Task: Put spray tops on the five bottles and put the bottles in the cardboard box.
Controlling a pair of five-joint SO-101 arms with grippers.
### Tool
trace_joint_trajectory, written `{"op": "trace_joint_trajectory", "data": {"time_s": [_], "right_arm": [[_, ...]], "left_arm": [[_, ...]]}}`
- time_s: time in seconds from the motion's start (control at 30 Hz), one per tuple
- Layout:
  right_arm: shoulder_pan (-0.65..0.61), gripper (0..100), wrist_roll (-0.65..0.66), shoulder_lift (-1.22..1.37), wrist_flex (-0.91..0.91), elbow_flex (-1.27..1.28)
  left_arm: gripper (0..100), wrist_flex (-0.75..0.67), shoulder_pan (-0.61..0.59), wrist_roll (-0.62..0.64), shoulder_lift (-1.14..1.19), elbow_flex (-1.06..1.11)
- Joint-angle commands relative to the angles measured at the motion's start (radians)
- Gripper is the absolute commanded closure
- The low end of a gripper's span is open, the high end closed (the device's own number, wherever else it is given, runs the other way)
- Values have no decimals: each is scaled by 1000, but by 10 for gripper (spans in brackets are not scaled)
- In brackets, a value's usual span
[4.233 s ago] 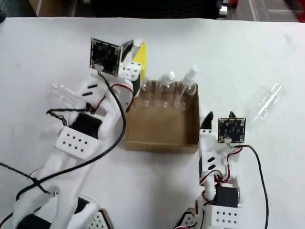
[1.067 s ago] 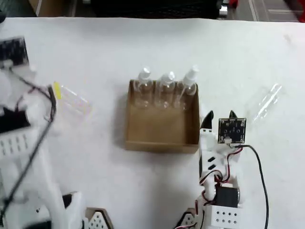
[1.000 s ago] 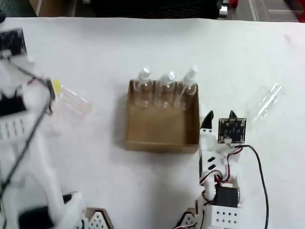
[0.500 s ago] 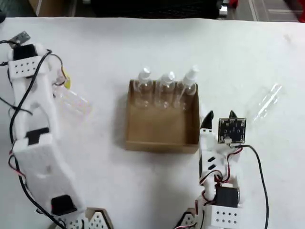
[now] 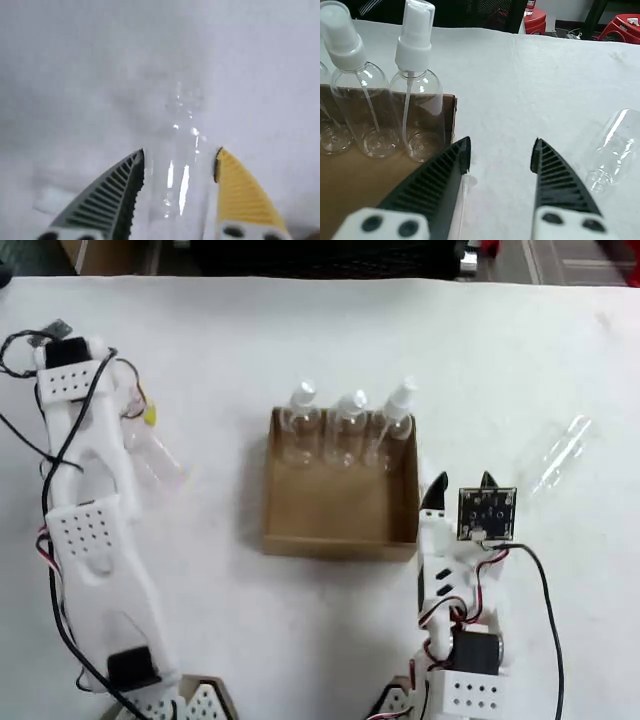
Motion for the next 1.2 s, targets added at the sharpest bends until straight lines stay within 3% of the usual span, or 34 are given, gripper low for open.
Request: {"op": "trace_joint_trajectory", "data": {"time_s": [0.0,0.8,0.87,1.03,1.17], "right_arm": [[1,822,15,-7,-22,8],[5,822,15,-7,-22,8],[5,822,15,-7,-24,8],[7,822,15,-7,-24,8],[7,822,15,-7,-22,8]], "left_arm": [[719,28,21,-20,33,-81],[722,23,27,-29,166,-236],[762,21,30,-29,166,-236],[972,37,38,-28,154,-293],[976,103,71,-29,88,-453]]}}
